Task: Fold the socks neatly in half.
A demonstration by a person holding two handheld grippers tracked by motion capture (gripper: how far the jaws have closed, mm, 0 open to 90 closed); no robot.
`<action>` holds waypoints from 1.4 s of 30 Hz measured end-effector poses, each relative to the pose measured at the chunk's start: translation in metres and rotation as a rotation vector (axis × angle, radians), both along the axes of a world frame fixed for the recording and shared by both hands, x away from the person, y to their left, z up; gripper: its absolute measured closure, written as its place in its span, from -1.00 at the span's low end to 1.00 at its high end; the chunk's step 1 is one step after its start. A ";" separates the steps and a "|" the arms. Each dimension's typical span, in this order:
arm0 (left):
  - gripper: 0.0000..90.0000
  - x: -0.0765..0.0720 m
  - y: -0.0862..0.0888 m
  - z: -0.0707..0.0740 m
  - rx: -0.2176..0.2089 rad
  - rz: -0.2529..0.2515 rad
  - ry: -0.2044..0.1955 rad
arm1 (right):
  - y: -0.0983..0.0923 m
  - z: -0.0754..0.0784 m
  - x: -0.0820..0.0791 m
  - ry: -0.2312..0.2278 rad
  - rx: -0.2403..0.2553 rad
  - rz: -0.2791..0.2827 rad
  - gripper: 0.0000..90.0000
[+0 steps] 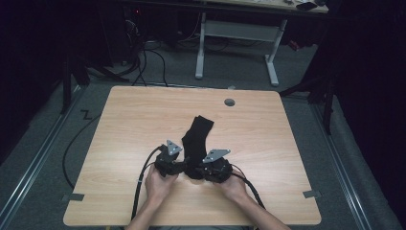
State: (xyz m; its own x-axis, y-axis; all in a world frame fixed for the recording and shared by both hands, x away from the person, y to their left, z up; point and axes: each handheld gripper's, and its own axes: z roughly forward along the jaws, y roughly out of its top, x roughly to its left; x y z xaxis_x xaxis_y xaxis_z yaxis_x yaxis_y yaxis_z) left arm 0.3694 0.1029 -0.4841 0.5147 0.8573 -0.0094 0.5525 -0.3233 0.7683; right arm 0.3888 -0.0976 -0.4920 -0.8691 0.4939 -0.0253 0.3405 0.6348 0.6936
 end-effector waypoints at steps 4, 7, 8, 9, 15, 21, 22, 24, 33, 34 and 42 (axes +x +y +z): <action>-0.02 -0.018 -0.002 -0.002 0.000 -0.030 0.008 | 0.002 -0.003 0.001 -0.013 -0.022 0.015 0.89; -0.04 -0.021 -0.006 -0.006 0.014 -0.041 0.014 | 0.005 -0.003 0.004 -0.041 -0.042 0.017 0.97; -0.04 -0.021 -0.008 -0.007 0.021 -0.041 0.016 | 0.006 -0.003 0.005 -0.045 -0.046 0.012 0.97; -0.05 -0.019 -0.009 -0.008 0.018 -0.038 0.016 | 0.008 -0.003 0.008 -0.059 -0.054 0.002 0.98; -0.05 -0.008 -0.012 -0.010 0.008 -0.013 0.027 | 0.006 -0.005 0.023 -0.039 -0.011 -0.049 0.98; -0.05 -0.008 -0.018 -0.014 0.030 -0.016 0.026 | 0.004 -0.002 0.024 -0.027 0.012 -0.063 0.99; -0.05 -0.009 -0.019 -0.014 0.032 -0.019 0.027 | 0.003 -0.001 0.024 -0.032 0.016 -0.061 0.99; -0.05 -0.010 -0.019 -0.014 0.031 -0.020 0.023 | 0.002 0.003 0.023 -0.031 0.033 -0.065 0.99; -0.04 -0.010 -0.022 -0.018 0.067 -0.023 0.024 | -0.007 0.031 0.018 -0.064 0.105 -0.049 0.99; -0.03 -0.010 -0.022 -0.018 0.067 -0.022 0.022 | -0.008 0.035 0.016 -0.069 0.121 -0.044 0.99; 0.01 -0.008 -0.021 -0.019 0.056 -0.012 0.017 | -0.017 0.039 0.003 -0.059 0.097 -0.007 0.99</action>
State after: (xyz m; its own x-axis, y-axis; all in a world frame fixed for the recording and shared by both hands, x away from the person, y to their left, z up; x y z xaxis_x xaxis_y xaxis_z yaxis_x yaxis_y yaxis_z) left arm 0.3610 0.0815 -0.5028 0.5252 0.8505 0.0293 0.5613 -0.3721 0.7393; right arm 0.3921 -0.1147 -0.4528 -0.8639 0.5029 -0.0286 0.3014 0.5614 0.7707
